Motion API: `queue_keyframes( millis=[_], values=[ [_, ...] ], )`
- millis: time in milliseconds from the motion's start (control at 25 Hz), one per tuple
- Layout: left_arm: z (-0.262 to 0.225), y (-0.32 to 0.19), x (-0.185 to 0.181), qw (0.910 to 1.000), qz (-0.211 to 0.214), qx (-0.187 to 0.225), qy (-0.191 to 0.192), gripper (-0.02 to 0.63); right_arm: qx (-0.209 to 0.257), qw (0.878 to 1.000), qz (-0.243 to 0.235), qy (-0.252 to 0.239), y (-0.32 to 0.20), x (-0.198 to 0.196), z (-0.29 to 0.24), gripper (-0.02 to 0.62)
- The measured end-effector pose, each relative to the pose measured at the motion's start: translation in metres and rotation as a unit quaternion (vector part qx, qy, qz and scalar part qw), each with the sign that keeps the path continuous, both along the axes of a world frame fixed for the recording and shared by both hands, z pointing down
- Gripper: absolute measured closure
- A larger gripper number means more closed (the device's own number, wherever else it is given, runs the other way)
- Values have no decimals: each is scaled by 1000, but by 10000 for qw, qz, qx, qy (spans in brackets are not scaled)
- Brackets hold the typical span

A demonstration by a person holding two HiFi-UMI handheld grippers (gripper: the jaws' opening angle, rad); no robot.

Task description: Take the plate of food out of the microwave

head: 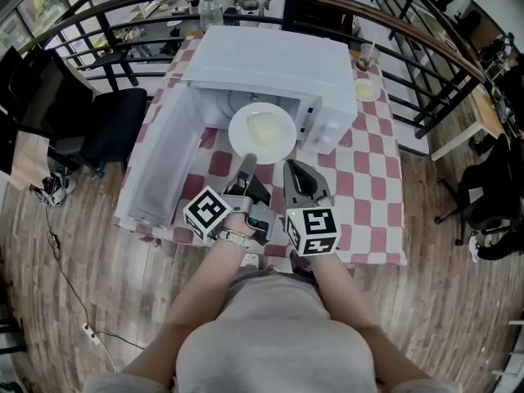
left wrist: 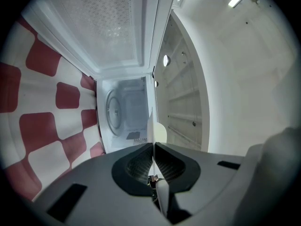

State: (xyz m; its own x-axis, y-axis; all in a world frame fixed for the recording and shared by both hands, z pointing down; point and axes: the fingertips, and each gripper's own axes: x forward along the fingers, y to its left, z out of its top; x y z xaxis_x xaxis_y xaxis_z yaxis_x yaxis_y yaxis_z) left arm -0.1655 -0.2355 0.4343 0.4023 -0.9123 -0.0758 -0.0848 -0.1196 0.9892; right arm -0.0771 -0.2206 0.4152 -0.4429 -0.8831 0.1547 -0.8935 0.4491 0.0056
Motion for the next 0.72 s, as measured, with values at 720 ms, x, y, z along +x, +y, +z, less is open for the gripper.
queue_keyframes(
  millis=[720],
  values=[
    [-1, 11, 4, 10000, 6, 89, -27, 590, -29, 10000, 87, -27, 8, 8, 2, 571]
  ],
)
